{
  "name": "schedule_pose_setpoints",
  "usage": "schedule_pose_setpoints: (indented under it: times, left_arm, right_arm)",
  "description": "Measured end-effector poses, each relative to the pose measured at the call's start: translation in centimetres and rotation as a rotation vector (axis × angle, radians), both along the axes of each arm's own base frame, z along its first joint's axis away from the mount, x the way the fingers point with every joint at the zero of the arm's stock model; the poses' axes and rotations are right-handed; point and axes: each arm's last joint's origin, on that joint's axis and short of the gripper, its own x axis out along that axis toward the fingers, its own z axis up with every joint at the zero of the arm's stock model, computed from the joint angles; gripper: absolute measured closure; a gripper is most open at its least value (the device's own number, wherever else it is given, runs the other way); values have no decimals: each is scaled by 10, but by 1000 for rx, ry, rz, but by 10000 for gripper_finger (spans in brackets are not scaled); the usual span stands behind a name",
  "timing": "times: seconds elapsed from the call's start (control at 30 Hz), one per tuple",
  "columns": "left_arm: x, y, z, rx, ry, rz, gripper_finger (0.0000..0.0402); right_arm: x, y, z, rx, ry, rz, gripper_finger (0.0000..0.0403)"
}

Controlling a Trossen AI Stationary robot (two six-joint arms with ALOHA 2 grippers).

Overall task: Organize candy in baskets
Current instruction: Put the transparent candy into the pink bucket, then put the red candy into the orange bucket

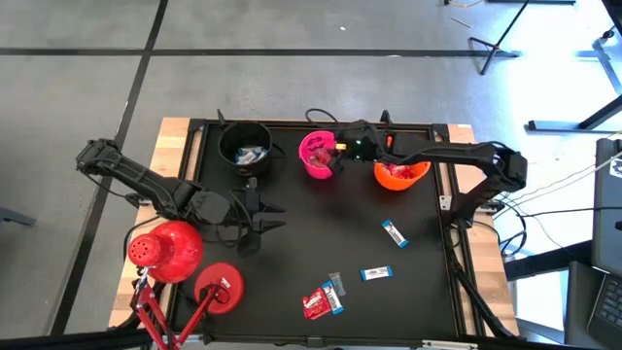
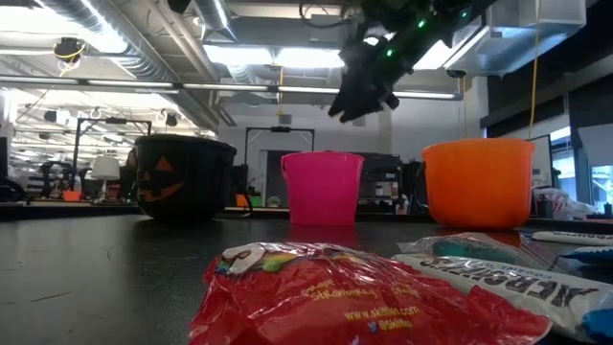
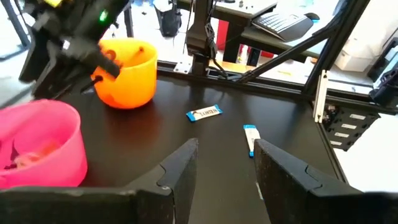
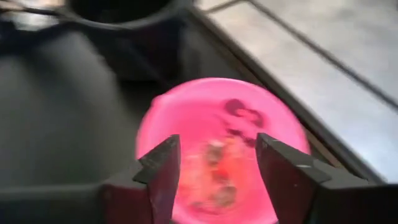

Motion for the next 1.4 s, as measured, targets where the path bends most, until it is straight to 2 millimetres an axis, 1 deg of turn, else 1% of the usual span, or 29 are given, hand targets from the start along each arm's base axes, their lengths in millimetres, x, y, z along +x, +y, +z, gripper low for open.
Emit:
schedule_pose_setpoints:
  times: [0.1,0.17,0.27,0.33,0.47,0.57,0.63,0.73,0.83,0.97,1.13,1.2,1.4]
  left_arm:
    - [0,0,-1,-35,12,-10,255]
    - [0,-1,-2,-47,18,-29,255]
    - [-1,-1,-4,-58,43,-25,255]
    - [-2,0,-6,-61,58,-14,255]
    - [-3,1,-7,-73,71,16,255]
    - [-3,1,-8,-81,69,28,255]
    - [-3,1,-7,-77,66,42,255]
    - [-3,2,-8,-61,63,76,255]
    - [-3,3,-7,-53,58,98,255]
    - [-3,3,-7,-51,57,103,255]
    - [-3,3,-7,-50,57,103,255]
    - [-3,4,-7,-23,61,93,255]
    - [-3,4,-8,7,69,83,255]
  right_arm:
    - [-5,14,14,61,-48,123,189]
    - [-11,30,23,83,-53,195,191]
    - [-19,62,32,104,-24,294,203]
    - [-25,89,32,119,22,358,214]
    - [-35,147,24,143,134,450,231]
    - [-44,188,13,156,173,510,236]
    - [-54,212,4,150,206,545,236]
    - [-67,239,-2,117,214,553,237]
    - [-75,255,-2,73,182,536,237]
    - [-79,265,1,-7,110,482,237]
    - [-74,265,6,-42,20,412,237]
    - [-72,265,9,-54,-23,381,237]
    - [-70,265,13,-64,-84,342,237]
